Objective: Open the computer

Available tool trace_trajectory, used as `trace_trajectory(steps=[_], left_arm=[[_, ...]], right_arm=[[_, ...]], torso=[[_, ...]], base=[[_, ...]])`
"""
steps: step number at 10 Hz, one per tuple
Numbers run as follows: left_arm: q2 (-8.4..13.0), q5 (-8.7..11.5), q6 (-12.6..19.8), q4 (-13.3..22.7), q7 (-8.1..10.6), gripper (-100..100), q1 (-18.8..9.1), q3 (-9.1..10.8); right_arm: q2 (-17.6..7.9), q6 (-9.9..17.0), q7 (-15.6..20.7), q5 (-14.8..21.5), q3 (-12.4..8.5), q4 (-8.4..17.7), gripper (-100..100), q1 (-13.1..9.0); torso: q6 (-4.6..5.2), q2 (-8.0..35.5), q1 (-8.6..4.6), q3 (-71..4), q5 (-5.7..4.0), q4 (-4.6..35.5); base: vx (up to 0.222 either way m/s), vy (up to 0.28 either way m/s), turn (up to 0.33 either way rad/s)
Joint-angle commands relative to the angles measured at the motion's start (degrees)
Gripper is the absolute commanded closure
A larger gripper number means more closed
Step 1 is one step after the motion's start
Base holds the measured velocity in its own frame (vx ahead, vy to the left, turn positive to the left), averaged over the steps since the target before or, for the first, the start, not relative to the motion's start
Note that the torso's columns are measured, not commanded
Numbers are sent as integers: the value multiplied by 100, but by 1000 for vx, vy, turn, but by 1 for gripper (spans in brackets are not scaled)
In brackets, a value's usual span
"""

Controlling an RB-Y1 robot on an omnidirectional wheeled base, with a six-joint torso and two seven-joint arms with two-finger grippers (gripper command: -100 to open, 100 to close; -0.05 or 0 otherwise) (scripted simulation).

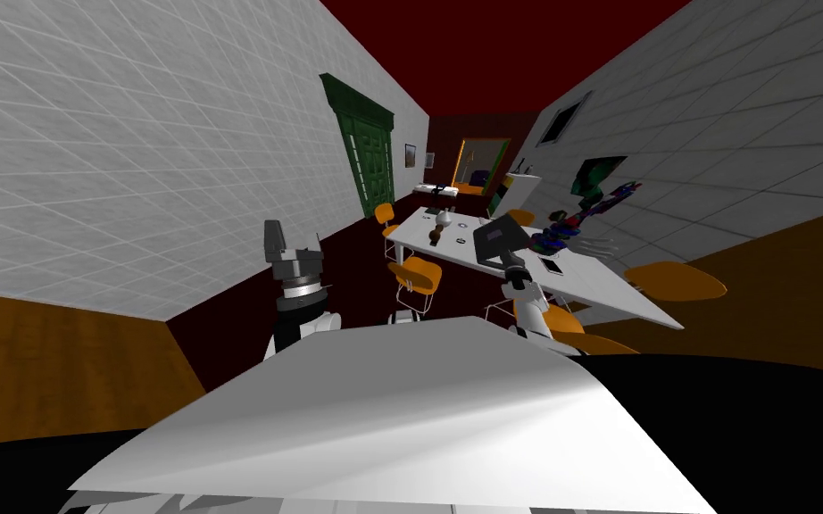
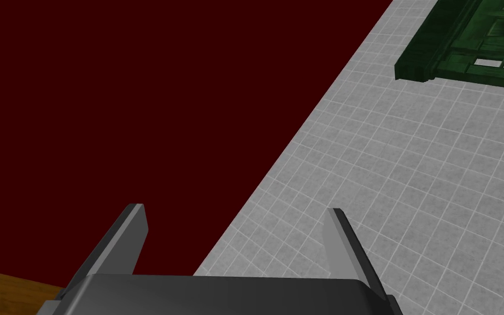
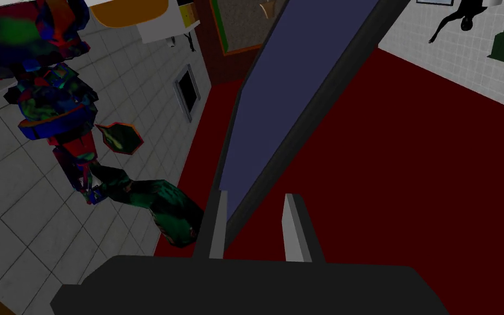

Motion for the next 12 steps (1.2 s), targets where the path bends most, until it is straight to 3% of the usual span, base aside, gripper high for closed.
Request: trace_trajectory(steps=[1,2,4,5,8,9,12], left_arm=[[0,0,0,0,0,0,0,0],[0,0,0,0,0,0,0,0],[0,0,0,0,0,0,0,0],[0,0,0,0,0,0,0,-1],[0,0,0,0,0,0,0,0],[0,0,0,0,0,0,0,0],[-1,0,0,0,0,0,-2,-1]], right_arm=[[249,-92,-113,-128,51,37,100,95],[352,-180,-165,-208,24,88,100,86],[284,-152,-172,-210,-26,-21,100,81],[494,-394,-283,-388,-25,124,100,98],[601,-508,-334,-473,-18,191,100,109],[392,-269,-393,-454,-17,160,-100,-17],[95,130,-561,-474,90,111,-100,-188]], torso=[[0,-2,-2,-2,0,0],[-4,1,10,-1,5,2],[-11,-1,22,-2,17,7],[-2,3,25,-2,44,24],[-2,6,14,-1,54,34],[-6,-2,16,-4,49,27],[32,76,45,41,78,67]], base=[[10,-48,-24],[9,-46,-56],[-2,-17,-33],[17,-47,-90],[17,-40,-30],[-42,2,67],[-90,19,78]])
